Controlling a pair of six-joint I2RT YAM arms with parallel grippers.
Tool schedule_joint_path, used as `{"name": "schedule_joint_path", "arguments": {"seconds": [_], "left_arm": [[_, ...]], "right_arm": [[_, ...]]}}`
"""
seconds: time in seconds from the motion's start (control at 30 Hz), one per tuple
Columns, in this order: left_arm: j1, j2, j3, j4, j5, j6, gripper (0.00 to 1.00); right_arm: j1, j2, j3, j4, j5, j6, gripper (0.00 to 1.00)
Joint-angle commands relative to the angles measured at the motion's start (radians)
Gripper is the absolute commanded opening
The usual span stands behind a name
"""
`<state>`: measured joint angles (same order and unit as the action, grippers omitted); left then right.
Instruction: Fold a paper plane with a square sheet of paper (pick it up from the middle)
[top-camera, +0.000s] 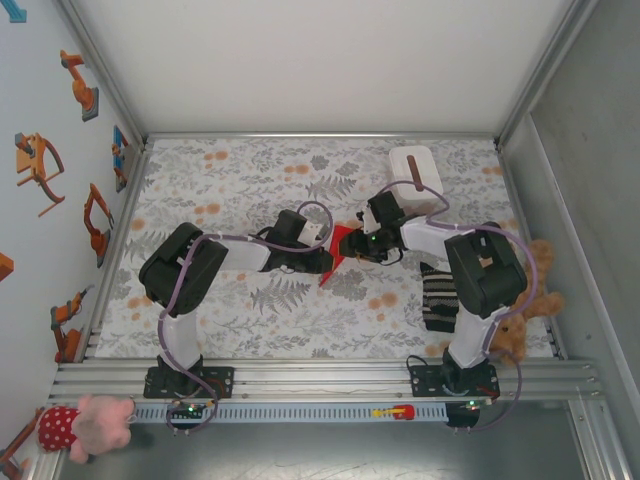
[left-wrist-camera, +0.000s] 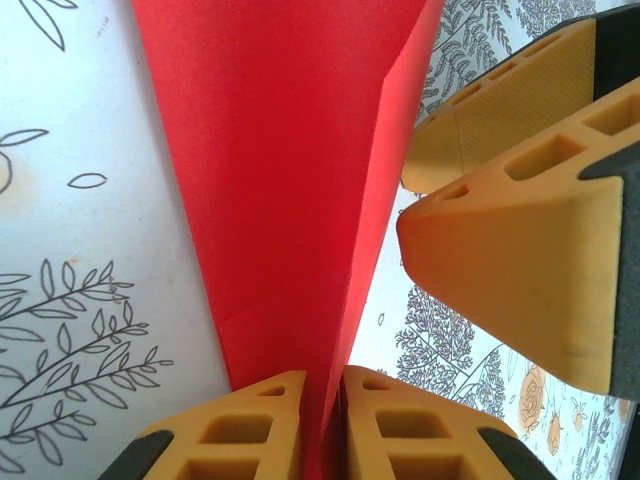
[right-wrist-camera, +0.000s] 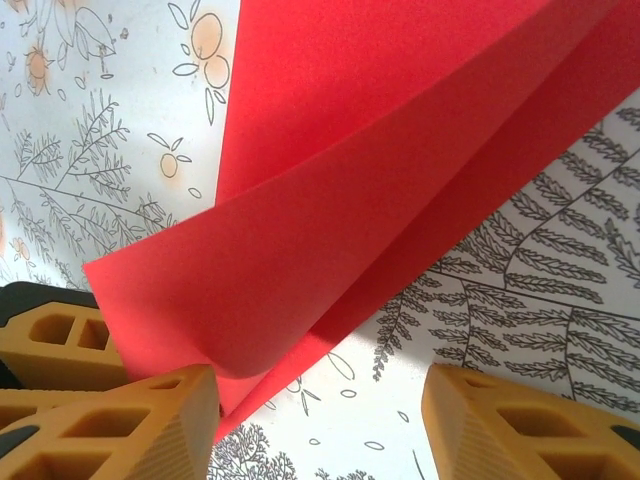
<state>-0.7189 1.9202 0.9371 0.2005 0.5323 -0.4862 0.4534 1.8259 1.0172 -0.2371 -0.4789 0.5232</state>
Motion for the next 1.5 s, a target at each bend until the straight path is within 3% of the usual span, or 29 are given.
{"name": "schedule_joint_path", "arguments": {"seconds": [0.0,0.5,0.8,1.47], "left_arm": [[-0.015,0.074,0.002,-0.061,-0.016,-0.002,0.17],[-0.015,0.026,0.014,-0.074,-0.015,-0.025,0.22],[-0.015,-0.064,-0.011,-0.063,-0.009,-0.081,0.28],[-0.016,-0.088,-0.024,-0.081,-0.025,-0.136,0.23]], "right_arm": [[0.013,0.078,0.014,-0.008,0.068,0.01,0.57],[0.079,0.205,0.088,-0.158,0.318,0.159,0.57],[0.082,0.217,0.098,-0.174,0.331,0.164,0.56],[0.082,0.199,0.078,-0.154,0.296,0.167,0.56]]}}
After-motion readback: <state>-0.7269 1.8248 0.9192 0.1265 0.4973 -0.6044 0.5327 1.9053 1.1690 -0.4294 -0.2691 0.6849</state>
